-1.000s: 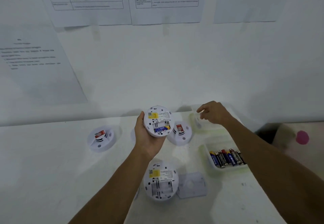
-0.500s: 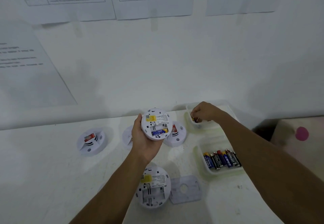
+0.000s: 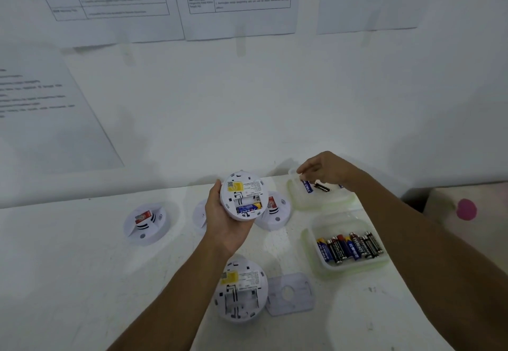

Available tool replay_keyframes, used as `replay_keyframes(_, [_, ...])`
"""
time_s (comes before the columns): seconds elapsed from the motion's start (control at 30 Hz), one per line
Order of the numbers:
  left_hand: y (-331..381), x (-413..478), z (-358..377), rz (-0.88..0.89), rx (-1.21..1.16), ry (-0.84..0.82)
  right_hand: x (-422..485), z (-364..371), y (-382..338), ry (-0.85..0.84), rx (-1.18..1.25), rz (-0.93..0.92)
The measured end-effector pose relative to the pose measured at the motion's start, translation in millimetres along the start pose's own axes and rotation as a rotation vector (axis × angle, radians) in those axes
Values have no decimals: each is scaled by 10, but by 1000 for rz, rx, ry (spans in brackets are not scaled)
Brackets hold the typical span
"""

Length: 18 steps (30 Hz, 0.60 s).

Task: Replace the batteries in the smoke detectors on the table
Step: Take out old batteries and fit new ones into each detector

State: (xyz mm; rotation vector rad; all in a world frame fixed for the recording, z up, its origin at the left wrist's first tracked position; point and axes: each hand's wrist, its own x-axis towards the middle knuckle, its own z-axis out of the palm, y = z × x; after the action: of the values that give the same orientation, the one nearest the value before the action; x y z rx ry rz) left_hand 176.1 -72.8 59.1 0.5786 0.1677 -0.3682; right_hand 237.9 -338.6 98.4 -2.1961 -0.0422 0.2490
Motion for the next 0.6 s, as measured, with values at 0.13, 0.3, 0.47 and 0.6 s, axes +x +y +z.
replay_keyframes(0.13, [17,-72,30,9,-10,-8,-269,54,-329,61,220,-146])
replay_keyframes(0.3, [38,-187,-1,20,5,-19,-783,590,-824,-54,468,-306])
replay_keyframes(0.47, [156,-347,-94,39,53,-23,-996,1196,-990,6,425,-277])
replay_keyframes(0.6, [257,-478,-186,49,73,-15,-1121,1515,-1076,117,431,-270])
